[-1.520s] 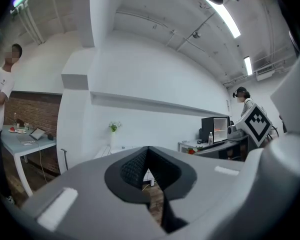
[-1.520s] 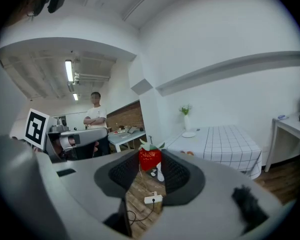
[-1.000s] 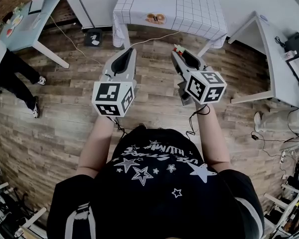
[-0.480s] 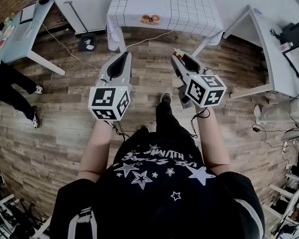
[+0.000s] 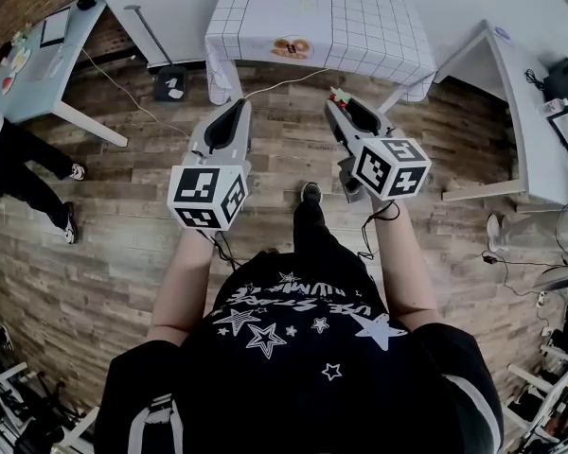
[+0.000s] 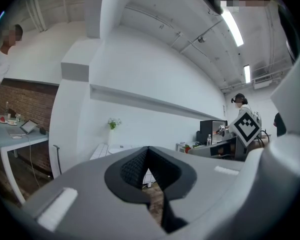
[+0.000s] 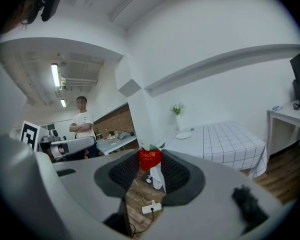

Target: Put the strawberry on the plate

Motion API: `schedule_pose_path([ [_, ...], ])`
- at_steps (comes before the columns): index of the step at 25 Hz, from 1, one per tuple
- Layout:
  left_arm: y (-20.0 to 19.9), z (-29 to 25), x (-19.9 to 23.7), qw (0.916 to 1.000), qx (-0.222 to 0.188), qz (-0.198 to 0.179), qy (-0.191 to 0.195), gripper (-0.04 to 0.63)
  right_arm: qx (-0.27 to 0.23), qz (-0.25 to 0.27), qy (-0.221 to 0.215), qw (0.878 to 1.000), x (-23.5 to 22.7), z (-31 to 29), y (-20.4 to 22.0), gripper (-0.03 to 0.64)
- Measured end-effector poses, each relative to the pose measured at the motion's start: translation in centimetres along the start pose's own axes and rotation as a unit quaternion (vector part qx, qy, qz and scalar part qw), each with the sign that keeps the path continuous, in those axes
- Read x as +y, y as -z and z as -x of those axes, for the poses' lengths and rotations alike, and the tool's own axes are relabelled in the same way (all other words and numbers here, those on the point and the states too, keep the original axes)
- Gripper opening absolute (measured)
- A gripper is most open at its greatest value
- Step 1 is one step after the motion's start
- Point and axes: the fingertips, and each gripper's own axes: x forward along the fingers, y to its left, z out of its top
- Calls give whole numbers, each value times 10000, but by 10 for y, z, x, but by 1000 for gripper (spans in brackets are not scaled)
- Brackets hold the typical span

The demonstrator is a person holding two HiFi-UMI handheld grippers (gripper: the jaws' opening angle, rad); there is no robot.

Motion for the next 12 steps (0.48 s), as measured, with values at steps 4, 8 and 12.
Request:
schedule_pose_path([
  [4, -1, -31, 6, 10000, 54, -80, -19, 8, 20, -91, -45, 9999, -25, -22, -6, 144],
  [8, 3, -62, 15, 9999, 129, -33, -57, 9, 37, -113, -89, 9999, -48, -43, -13, 144],
  [12, 3, -95, 16, 9998, 184, -97, -39, 8, 36, -160, -110, 9998, -76, -62, -21, 144],
])
